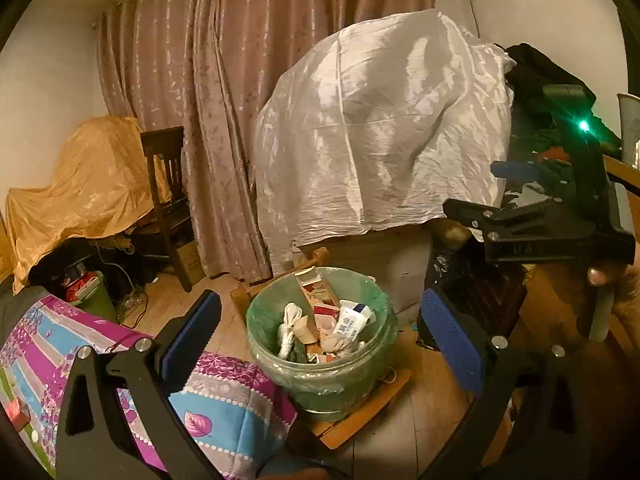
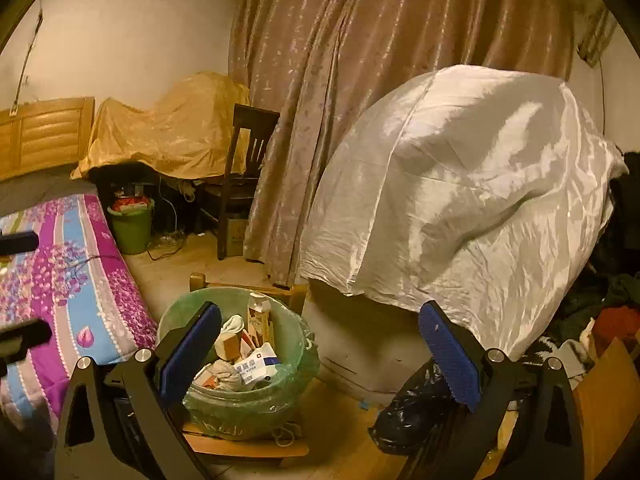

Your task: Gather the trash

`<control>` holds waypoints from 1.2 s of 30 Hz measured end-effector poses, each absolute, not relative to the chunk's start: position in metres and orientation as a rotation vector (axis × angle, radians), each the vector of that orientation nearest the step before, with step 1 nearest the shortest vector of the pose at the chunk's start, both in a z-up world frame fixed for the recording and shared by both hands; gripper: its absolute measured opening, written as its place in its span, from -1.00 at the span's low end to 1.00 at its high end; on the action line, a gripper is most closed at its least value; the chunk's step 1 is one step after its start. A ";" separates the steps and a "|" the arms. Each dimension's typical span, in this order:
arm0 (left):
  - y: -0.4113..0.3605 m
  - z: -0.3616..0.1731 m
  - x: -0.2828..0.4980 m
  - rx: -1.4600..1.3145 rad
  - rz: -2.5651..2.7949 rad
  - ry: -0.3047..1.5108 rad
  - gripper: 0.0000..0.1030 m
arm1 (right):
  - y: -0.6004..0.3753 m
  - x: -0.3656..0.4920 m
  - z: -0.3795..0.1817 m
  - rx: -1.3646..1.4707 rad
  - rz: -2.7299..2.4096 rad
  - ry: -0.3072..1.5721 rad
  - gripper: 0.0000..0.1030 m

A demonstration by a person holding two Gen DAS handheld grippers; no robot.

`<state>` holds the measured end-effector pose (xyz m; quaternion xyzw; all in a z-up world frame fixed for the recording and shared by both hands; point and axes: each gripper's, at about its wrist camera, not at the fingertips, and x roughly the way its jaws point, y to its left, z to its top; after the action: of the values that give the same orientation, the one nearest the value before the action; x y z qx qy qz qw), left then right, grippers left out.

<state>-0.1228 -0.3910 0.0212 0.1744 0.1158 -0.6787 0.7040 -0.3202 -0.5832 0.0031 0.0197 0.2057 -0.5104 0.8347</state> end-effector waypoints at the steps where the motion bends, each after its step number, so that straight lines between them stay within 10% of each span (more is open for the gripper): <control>1: -0.391 0.021 -0.123 0.382 -1.510 0.266 0.88 | -0.584 -0.321 0.004 0.038 -1.076 0.433 0.92; 36: -0.399 0.010 -0.138 0.480 -1.472 0.280 0.88 | -0.593 -0.319 -0.006 0.125 -0.955 0.419 0.92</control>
<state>-0.1380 -0.3992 0.0104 0.2161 0.1262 -0.6623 0.7062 -0.3194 -0.5926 -0.0056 0.0598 0.1999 -0.4559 0.8652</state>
